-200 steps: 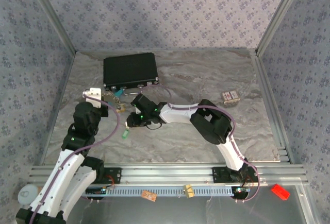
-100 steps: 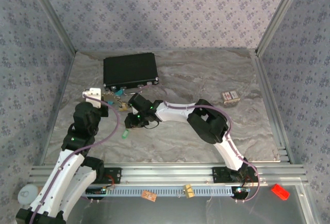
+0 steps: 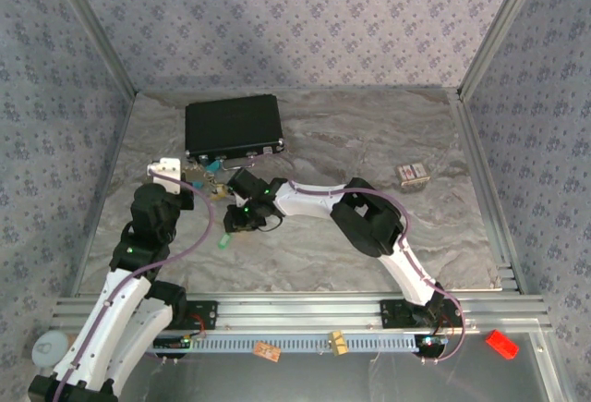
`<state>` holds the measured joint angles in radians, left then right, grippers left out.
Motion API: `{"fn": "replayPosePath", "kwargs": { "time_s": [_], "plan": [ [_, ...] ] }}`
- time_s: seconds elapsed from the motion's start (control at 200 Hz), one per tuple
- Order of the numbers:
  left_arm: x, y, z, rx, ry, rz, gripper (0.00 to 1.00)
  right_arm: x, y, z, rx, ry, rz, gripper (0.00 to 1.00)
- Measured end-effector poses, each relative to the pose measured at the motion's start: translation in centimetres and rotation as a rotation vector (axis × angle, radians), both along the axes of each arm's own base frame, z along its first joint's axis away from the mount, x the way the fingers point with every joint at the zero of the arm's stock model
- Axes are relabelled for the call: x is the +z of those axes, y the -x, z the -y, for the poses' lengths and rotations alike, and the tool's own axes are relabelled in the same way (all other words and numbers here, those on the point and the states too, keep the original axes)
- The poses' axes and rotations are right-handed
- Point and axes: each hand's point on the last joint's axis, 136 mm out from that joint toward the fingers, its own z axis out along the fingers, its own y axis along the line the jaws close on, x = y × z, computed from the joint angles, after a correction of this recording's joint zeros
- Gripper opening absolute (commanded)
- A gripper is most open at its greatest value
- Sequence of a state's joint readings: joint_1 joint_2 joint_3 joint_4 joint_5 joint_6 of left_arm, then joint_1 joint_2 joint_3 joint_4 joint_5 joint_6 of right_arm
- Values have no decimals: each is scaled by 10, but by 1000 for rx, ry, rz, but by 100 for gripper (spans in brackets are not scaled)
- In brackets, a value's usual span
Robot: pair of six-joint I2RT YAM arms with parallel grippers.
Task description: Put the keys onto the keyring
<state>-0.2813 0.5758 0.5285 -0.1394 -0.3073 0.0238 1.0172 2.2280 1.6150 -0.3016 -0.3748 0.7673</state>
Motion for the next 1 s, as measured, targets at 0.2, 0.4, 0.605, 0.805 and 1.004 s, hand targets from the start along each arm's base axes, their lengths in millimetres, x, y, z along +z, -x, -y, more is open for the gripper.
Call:
{"fn": "replayPosePath", "kwargs": {
  "time_s": [0.2, 0.4, 0.605, 0.805, 1.004],
  "plan": [
    [0, 0, 0, 0, 0, 0, 0, -2, -1, -1, 1, 13, -8, 22],
    [0, 0, 0, 0, 0, 0, 0, 1, -2, -4, 2, 10, -7, 16],
    [0, 0, 0, 0, 0, 0, 0, 4, -2, -6, 7, 7, -3, 15],
    [0, 0, 0, 0, 0, 0, 0, 0, -1, -8, 10, 15, -15, 16],
    [0, 0, 0, 0, 0, 0, 0, -3, -1, -7, 12, 25, -21, 8]
  ]
}}
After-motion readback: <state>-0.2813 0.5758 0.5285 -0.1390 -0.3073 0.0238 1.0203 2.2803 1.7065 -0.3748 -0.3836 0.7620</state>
